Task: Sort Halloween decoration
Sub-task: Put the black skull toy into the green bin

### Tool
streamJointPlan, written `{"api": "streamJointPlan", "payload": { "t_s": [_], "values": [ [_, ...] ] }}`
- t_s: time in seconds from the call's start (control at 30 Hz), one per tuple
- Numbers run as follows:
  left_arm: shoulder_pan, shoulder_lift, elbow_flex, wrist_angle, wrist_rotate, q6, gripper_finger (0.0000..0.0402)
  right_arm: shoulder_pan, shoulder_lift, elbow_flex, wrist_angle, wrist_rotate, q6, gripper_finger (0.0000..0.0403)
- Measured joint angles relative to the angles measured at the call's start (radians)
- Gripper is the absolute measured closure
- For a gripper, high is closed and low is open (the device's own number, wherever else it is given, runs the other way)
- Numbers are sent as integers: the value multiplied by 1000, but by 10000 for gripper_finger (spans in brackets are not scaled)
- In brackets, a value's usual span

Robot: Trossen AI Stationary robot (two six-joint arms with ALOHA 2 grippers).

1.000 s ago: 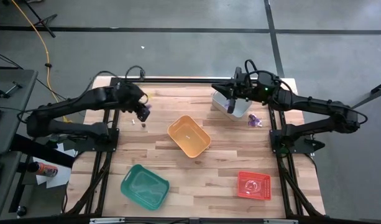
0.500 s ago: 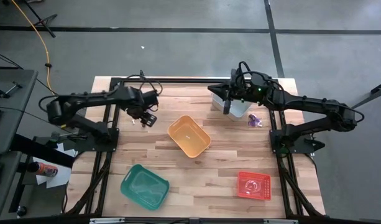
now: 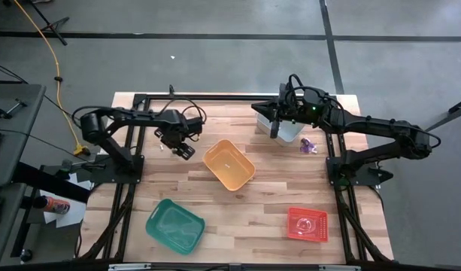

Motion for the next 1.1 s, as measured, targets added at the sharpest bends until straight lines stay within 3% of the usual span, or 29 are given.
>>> {"api": "streamJointPlan", "payload": {
  "t_s": [0.67, 1.1],
  "values": [
    [8, 27, -102, 136, 21, 9, 202, 0, 0, 0, -6, 0, 4, 401],
    [7, 29, -104, 157, -12, 253, 202, 0, 0, 0, -6, 0, 7, 401]
  ]
}}
